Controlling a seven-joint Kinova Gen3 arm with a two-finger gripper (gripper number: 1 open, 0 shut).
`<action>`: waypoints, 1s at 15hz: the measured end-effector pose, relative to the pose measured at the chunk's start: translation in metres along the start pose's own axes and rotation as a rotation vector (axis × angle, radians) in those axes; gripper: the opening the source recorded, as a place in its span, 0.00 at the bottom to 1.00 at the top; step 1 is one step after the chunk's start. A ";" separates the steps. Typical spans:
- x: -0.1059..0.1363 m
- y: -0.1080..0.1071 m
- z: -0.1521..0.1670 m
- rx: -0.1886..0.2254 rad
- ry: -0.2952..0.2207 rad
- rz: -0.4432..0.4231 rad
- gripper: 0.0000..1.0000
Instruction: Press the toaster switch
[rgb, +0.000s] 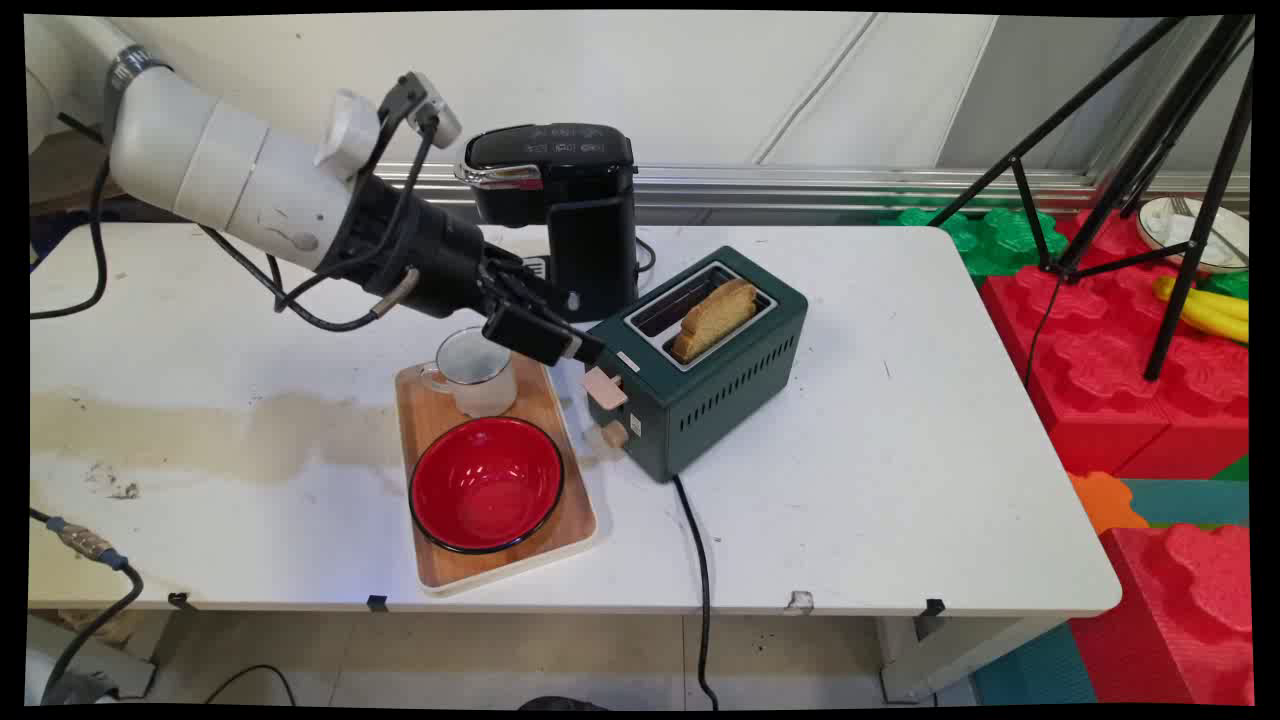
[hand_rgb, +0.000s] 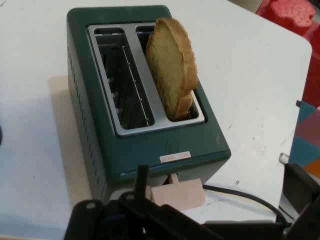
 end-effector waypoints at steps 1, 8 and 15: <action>0.000 0.001 0.001 0.002 -0.007 0.005 1.00; 0.000 0.004 0.006 0.014 -0.035 0.031 0.00; -0.001 0.004 0.012 0.022 -0.051 0.049 0.00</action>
